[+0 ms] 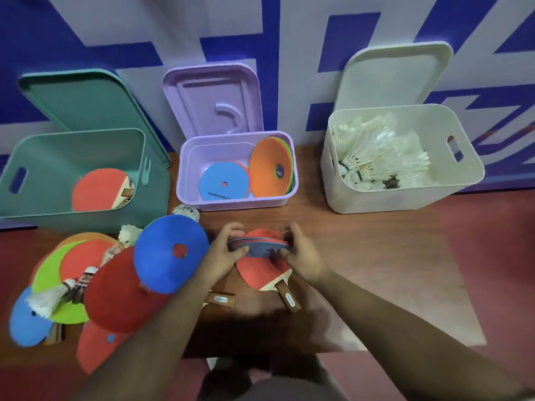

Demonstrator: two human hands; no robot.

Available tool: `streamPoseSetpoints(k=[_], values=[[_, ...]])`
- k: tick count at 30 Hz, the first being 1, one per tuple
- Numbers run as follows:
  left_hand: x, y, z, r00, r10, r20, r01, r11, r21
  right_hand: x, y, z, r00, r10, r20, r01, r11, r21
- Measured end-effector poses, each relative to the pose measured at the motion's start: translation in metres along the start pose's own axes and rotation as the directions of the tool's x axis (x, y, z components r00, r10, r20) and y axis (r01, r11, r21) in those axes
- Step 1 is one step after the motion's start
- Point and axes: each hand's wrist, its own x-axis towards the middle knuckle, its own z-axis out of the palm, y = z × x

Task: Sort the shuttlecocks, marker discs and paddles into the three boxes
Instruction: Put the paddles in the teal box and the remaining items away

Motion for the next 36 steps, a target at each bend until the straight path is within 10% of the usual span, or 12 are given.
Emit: streamPoseSetpoints(k=[14, 24, 31, 36], values=[[0.014, -0.004, 0.008, 0.987, 0.018, -0.161, 0.020, 0.973, 0.229, 0.026, 0.007, 0.003, 0.999, -0.033, 0.004, 0.034, 0.998, -0.055], [0.040, 0.050, -0.059, 0.930, 0.059, -0.364, -0.100, 0.990, -0.096, 0.062, -0.094, -0.008, 0.957, -0.146, -0.249, 0.212, 0.942, 0.261], [0.109, 0.052, -0.111, 0.888, -0.171, -0.426, 0.147, 0.985, -0.089, 0.136, -0.125, 0.012, 0.970, 0.192, -0.149, -0.149, 0.954, 0.259], [0.148, 0.040, -0.126, 0.926, -0.168, -0.338, 0.256, 0.938, 0.233, 0.176, -0.107, 0.033, 0.939, 0.305, -0.156, -0.259, 0.930, 0.262]])
